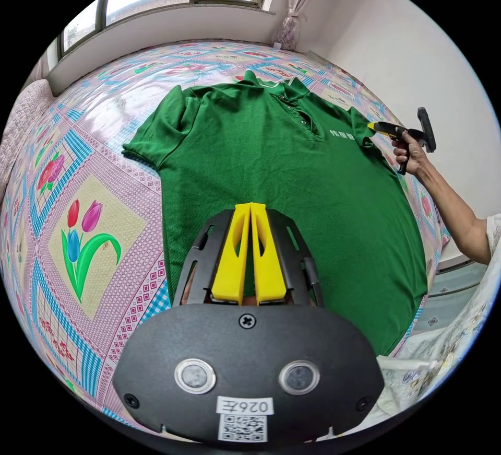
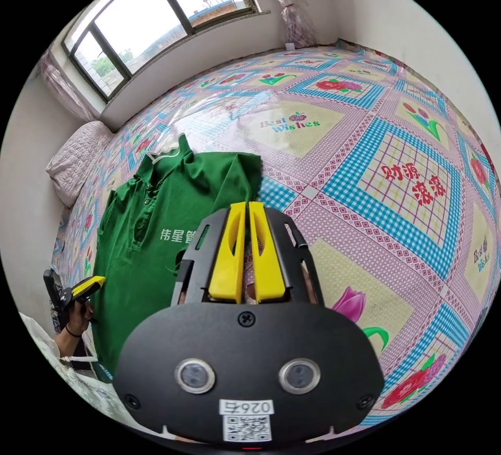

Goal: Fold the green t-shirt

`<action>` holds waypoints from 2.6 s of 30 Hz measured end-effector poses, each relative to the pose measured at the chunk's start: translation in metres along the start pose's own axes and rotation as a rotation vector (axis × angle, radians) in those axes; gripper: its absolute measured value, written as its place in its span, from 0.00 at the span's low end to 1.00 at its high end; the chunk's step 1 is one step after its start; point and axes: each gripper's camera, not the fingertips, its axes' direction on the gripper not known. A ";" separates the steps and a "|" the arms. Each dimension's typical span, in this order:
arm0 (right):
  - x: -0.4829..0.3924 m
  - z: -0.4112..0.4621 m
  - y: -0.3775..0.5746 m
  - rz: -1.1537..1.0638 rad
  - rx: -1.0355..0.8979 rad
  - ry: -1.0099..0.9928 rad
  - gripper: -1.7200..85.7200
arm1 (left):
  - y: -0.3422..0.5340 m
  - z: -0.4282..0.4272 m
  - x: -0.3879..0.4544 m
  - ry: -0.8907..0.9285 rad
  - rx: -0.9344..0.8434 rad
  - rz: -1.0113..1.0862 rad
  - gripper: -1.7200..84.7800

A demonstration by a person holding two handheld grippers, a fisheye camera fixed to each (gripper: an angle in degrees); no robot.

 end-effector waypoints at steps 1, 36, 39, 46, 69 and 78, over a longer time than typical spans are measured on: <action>0.001 -0.006 -0.004 -0.017 0.019 -0.035 0.01 | -0.002 0.000 -0.001 0.002 0.000 -0.001 0.01; -0.035 0.001 -0.033 -0.373 0.077 -0.136 0.11 | -0.116 -0.052 -0.199 0.012 0.140 -0.447 0.08; -0.073 0.011 -0.048 -0.434 0.102 -0.230 0.09 | -0.134 -0.039 -0.231 0.114 0.125 -0.500 0.16; -0.229 0.134 -0.112 -0.681 -0.131 -0.400 0.06 | -0.193 0.000 -0.244 0.117 0.012 -0.434 0.16; -0.360 0.290 -0.149 -0.964 -0.403 -0.325 0.00 | -0.137 -0.023 -0.213 0.125 0.147 -0.349 0.01; -0.239 0.246 -0.173 -0.805 -0.295 -0.734 0.00 | -0.106 -0.064 -0.092 0.163 0.234 -0.024 0.01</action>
